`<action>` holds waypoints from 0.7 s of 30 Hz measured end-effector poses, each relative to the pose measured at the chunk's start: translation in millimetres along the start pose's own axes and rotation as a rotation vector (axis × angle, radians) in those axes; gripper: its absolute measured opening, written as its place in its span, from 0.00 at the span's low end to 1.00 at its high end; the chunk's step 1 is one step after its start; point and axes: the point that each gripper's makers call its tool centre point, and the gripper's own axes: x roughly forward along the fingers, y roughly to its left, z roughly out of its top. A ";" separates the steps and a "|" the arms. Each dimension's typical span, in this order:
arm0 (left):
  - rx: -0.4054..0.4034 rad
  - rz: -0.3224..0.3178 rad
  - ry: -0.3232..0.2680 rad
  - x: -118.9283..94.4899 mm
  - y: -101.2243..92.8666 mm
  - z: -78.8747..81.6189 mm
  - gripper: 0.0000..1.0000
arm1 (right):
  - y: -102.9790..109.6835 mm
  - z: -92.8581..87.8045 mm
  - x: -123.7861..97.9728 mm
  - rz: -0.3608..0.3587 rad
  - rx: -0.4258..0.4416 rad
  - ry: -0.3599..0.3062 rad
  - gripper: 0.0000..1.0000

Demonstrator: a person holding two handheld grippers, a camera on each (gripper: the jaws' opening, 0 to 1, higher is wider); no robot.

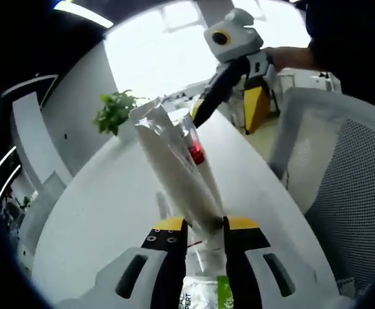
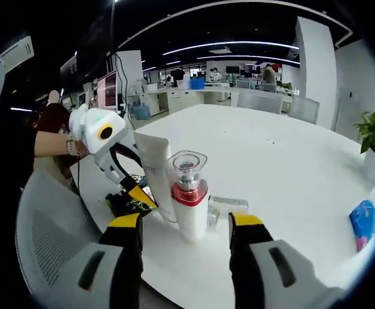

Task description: Arrange the skincare products in the storage area until every visible bottle or jar stands upright without overlapping.

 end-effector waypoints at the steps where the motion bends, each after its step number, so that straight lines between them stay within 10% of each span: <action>1: -0.012 0.000 -0.002 0.1 -0.1 -0.3 0.20 | 0.1 -0.2 -0.2 -0.001 0.001 -0.001 0.54; 21: -0.115 0.001 0.018 9.3 -0.8 -16.6 0.19 | 2.1 -5.1 -2.5 -0.003 0.017 0.012 0.53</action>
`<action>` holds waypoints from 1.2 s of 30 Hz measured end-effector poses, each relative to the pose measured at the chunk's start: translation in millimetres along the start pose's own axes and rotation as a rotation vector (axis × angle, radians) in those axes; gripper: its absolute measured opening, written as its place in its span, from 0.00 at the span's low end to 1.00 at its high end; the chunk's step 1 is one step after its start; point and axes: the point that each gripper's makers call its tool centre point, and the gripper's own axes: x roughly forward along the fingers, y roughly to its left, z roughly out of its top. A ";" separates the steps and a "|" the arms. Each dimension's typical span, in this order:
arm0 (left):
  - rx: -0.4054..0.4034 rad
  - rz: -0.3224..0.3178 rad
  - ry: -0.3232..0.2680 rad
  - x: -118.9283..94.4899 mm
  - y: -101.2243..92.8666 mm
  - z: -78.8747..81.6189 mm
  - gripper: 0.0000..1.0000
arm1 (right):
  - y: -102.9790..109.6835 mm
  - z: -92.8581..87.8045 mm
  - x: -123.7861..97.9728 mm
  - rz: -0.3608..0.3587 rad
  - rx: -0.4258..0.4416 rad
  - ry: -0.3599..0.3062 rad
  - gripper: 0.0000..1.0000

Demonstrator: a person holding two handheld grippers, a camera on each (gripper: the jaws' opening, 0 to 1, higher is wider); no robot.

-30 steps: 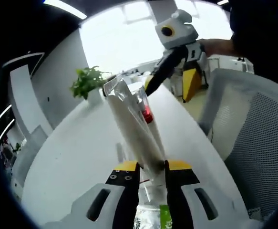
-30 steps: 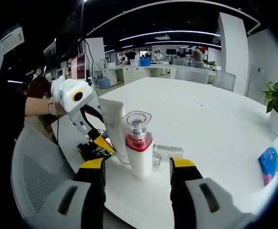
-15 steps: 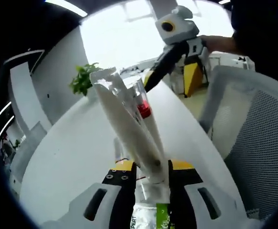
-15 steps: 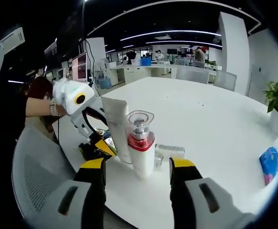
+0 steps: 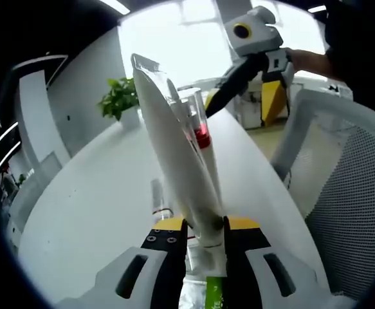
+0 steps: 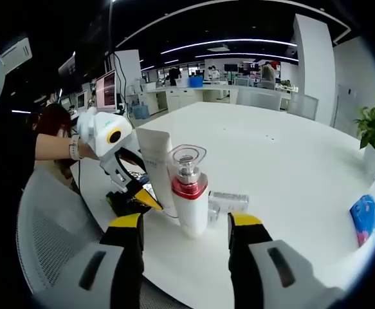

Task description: Arrange the skincare products in the storage area until every visible bottle or jar stands upright without overlapping.

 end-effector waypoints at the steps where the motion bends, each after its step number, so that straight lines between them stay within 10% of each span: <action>1: 0.000 0.000 0.000 0.0 0.0 0.0 0.19 | 0.5 0.3 0.3 0.002 0.000 0.000 0.52; 36: -0.088 0.068 -0.002 -16.2 0.1 -0.4 0.31 | 9.1 4.1 4.1 0.017 -0.022 0.013 0.61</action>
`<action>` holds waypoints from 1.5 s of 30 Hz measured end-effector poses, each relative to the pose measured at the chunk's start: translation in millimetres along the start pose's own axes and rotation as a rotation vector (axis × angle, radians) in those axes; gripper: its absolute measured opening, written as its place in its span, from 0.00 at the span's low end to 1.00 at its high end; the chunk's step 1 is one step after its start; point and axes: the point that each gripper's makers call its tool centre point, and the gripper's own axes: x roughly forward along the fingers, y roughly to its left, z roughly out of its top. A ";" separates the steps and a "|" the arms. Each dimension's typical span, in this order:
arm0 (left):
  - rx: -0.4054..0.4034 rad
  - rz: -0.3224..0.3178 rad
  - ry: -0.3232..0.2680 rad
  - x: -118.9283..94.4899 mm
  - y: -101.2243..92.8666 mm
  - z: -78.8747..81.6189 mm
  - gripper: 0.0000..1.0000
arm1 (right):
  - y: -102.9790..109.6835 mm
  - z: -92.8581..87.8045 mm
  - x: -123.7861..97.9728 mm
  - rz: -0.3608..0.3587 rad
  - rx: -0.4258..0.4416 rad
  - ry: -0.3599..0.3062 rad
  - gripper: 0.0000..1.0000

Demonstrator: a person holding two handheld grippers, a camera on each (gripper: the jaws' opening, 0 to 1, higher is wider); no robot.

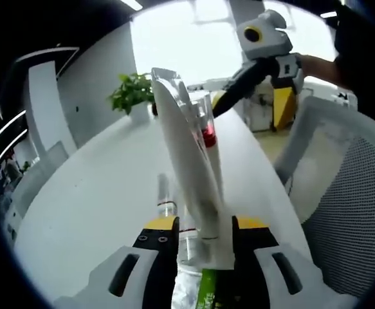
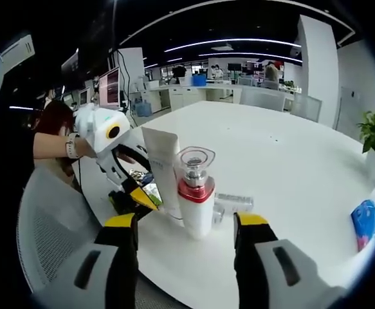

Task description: Arrange the skincare products in the storage area until every visible bottle or jar stands upright without overlapping.

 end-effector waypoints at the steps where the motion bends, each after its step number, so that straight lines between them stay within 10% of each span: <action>1: -0.017 0.017 -0.001 -2.0 1.8 -0.1 0.33 | 0.5 0.7 0.6 0.001 -0.001 0.000 0.62; 25: -0.232 0.244 0.083 -73.4 0.6 -5.4 0.77 | 10.0 17.3 3.1 0.007 -0.059 0.011 0.76; 45: -0.331 0.380 0.044 -122.6 -7.6 -0.2 0.95 | 25.7 19.3 1.1 0.038 -0.093 0.048 0.90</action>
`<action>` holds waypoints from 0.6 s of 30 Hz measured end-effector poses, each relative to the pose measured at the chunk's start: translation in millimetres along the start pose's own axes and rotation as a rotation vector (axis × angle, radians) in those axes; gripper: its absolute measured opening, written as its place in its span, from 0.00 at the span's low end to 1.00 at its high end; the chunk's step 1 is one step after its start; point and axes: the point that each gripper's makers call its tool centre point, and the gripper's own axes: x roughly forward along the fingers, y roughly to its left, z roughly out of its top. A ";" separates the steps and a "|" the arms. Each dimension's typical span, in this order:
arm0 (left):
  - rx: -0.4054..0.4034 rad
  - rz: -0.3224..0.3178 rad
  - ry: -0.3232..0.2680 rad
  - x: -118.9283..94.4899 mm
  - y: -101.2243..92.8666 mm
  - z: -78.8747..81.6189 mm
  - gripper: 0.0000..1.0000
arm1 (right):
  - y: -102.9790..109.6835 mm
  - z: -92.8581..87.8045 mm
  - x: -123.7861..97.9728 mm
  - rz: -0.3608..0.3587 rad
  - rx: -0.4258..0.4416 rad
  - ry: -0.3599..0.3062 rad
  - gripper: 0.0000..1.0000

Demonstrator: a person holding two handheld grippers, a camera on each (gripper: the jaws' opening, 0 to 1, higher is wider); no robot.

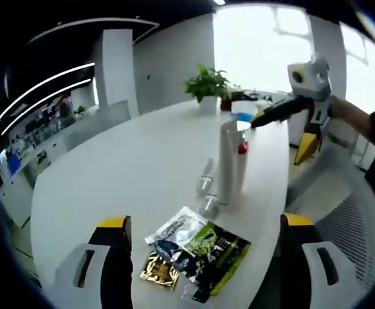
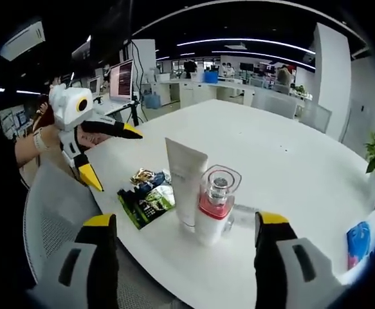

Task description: Arrange the skincare products in the storage area until every visible bottle or jar stands upright without overlapping.

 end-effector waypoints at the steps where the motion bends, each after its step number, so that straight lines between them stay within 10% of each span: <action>1: -0.001 0.005 0.001 -2.1 -0.4 0.2 0.95 | 0.8 -0.5 -0.3 0.002 -0.001 0.005 0.90; 18: -0.029 0.053 -0.039 -29.6 -11.7 3.0 0.97 | 16.7 -4.9 -7.3 0.033 -0.099 0.058 0.98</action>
